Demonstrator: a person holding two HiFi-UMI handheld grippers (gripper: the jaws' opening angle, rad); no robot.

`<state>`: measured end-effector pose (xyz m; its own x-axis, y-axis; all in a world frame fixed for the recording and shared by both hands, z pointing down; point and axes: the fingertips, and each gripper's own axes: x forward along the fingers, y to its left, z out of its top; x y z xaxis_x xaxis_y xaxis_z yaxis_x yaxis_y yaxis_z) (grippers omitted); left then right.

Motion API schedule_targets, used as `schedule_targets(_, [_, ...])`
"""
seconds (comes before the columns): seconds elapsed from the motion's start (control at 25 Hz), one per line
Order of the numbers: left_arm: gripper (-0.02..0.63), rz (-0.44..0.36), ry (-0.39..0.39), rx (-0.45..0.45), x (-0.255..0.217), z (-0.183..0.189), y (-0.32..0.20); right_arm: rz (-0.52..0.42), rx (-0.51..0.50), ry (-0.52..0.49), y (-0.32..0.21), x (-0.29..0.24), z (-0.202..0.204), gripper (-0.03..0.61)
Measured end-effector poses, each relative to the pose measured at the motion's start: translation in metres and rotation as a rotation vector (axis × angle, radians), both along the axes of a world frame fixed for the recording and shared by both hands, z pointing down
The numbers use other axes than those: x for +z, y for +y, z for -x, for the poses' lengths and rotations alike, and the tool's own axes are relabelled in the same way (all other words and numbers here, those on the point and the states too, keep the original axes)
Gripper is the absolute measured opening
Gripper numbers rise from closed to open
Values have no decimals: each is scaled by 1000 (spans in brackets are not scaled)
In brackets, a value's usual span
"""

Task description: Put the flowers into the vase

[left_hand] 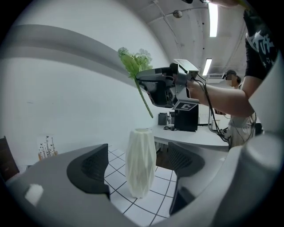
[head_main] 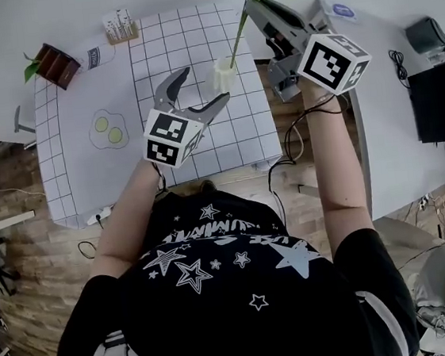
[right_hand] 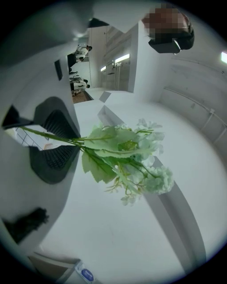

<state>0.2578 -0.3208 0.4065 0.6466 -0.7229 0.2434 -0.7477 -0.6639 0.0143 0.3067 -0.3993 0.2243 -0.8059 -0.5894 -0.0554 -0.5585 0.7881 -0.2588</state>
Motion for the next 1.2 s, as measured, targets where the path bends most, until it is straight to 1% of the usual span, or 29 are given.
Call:
schedule_targets(0.12, [447, -74, -44, 2, 3, -13, -10, -21, 1, 4, -1, 7, 2, 55])
schedule_targets(0.16, [470, -101, -62, 0, 4, -16, -13, -30, -2, 5, 0, 9, 3, 55])
schedule_targets(0.2, [479, -121, -74, -2, 5, -19, -15, -36, -7, 6, 1, 11, 3, 55])
schedule_targets(0.28, [479, -134, -73, 0, 6, -25, -20, -46, -13, 6, 2, 13, 3, 55])
schedule_targets(0.36, [476, -130, -72, 6, 8, -30, -25, -66, -10, 8, 2, 14, 2, 55])
schedule_targets(0.52, [465, -117, -131, -1, 22, -33, -31, -101, -4, -7, 2, 15, 2, 55])
schedule_targets(0.6, [463, -120, -137, -8, 27, -34, -33, -104, -6, -14, 3, 16, 2, 55])
schedule_targets(0.72, [451, -104, -162, -6, 36, -36, -34, -117, -10, 6, 6, 22, 4, 55])
schedule_targets(0.8, [428, -95, -190, -5, 45, -38, -34, -131, -26, 21, 11, 26, 7, 55])
schedule_targets(0.96, [356, -81, -172, 0, 50, -39, -32, -154, -74, 56, 23, 35, 15, 56])
schedule_targets(1.04, [356, -83, -166, 1, 50, -40, -31, -146, -87, 72, 27, 41, 17, 56])
schedule_targets(1.2, [347, -80, -152, -2, 50, -42, -31, -119, -78, 68, 32, 58, 16, 56])
